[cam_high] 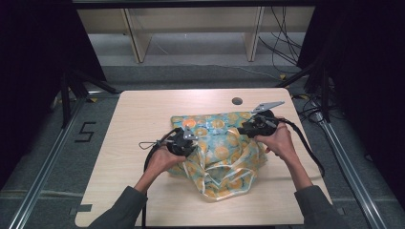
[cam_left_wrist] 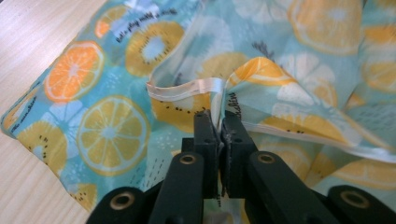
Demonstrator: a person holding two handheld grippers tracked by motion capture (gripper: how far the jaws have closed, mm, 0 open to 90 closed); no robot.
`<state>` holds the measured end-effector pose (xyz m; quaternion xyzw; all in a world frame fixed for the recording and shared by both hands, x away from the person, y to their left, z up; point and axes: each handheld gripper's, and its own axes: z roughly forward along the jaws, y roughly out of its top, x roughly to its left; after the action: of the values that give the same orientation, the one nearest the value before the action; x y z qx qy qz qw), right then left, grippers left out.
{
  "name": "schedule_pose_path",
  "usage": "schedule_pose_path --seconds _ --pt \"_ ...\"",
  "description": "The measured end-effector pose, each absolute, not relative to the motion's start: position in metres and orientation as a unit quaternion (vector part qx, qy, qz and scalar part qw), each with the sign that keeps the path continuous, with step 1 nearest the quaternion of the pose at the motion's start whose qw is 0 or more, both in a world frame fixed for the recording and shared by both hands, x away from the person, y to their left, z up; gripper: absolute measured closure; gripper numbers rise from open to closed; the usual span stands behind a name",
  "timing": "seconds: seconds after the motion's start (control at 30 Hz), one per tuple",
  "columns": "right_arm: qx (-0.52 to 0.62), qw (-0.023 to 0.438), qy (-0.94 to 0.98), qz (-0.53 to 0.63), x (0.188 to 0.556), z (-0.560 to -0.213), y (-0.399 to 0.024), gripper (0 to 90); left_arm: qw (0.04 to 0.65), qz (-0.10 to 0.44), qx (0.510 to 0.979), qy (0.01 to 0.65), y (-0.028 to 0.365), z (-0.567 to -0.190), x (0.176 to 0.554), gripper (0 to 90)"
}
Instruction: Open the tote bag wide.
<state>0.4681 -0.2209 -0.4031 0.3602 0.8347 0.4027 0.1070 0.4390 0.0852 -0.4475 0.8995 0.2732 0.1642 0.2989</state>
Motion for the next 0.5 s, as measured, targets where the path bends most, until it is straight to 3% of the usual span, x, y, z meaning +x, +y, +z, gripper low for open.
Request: schedule_pose_path --seconds 0.27,0.5 --pt "0.286 0.098 0.859 0.413 0.426 -0.391 -0.202 60.9 0.326 0.131 0.887 0.298 0.092 -0.434 0.452 87.5" --pt "0.219 0.063 0.896 0.382 0.402 -0.42 -0.161 59.8 0.334 0.123 0.881 0.313 0.096 -0.431 0.463 87.3"
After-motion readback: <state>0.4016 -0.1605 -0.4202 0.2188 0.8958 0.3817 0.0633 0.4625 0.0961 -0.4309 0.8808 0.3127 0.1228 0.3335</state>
